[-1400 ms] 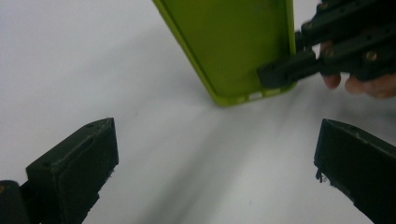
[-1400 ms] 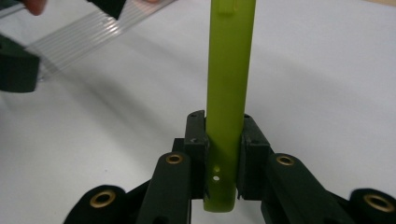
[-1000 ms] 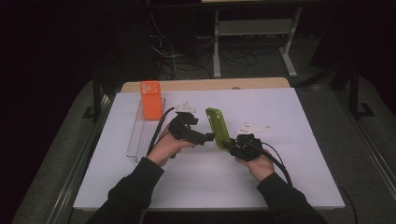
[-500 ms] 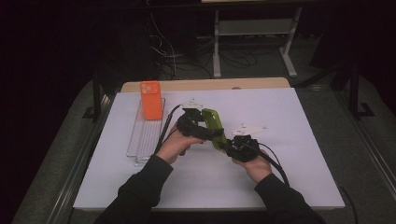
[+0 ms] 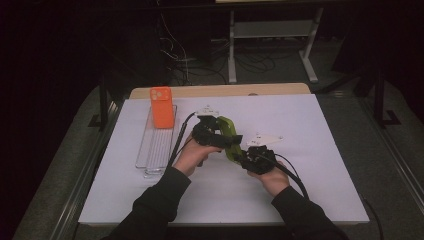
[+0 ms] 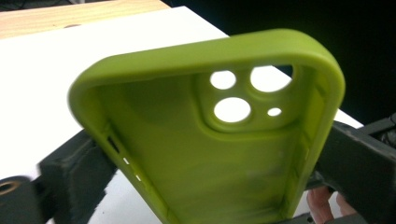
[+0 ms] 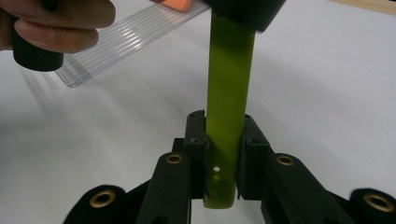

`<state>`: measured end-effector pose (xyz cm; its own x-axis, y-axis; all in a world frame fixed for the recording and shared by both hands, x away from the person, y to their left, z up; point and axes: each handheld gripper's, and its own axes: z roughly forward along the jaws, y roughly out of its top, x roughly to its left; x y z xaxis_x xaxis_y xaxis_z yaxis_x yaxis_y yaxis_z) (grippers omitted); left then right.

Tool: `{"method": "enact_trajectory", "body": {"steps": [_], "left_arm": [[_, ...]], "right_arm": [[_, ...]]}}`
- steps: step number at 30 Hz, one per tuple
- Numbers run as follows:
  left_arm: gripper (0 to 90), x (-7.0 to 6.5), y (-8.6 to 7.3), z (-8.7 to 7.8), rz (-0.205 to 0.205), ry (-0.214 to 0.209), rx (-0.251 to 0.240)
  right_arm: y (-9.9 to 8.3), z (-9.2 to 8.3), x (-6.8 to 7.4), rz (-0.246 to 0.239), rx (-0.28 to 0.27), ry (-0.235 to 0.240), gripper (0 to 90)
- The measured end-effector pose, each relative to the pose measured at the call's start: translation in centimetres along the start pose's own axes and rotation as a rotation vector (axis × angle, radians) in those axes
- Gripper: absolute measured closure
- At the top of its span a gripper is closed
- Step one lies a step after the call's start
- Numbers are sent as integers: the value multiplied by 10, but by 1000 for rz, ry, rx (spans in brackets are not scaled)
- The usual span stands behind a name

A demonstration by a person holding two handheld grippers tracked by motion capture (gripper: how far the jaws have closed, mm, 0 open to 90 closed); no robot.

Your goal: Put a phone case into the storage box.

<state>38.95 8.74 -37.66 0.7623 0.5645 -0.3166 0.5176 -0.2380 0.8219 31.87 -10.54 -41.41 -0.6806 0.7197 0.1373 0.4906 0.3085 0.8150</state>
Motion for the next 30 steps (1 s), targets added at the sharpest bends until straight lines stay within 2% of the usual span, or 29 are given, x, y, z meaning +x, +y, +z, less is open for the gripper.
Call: {"method": "enact_trajectory", "body": {"steps": [5, 12, 15, 16, 19, 21, 25, 26, 28, 30], "left_arm": [[109, 1, 1, -1, -7, -12, -23], [140, 0, 2, -3, 10, -13, -32], [146, 0, 3, -4, -1, -19, -30], [147, 0, 3, -4, -2, -23, -29], [150, 2, 4, -8, 22, -10, -14], [151, 3, 6, -10, 15, -8, -13], [152, 6, 9, -16, 29, 4, -10], [152, 7, 10, -18, 43, 7, -4], [152, 8, 12, -23, 60, 19, 8], [152, 9, 15, -28, 59, 21, 16]], "right_arm": [[0, 0, -1, 5, 6, -4, 757], [0, 1, 0, 0, 7, -4, 756], [0, 1, 1, -11, 9, -12, 735], [0, 1, 1, -16, 13, -12, 709], [0, 1, 0, -34, 35, -9, 540], [-2, 0, -2, -34, 45, 0, 486], [-3, -4, -8, -51, 65, 3, 364], [-2, -6, -9, -56, 77, 12, 333], [-3, -8, -13, -49, 83, 19, 272], [-6, -11, -16, -41, 90, 26, 217]]}}
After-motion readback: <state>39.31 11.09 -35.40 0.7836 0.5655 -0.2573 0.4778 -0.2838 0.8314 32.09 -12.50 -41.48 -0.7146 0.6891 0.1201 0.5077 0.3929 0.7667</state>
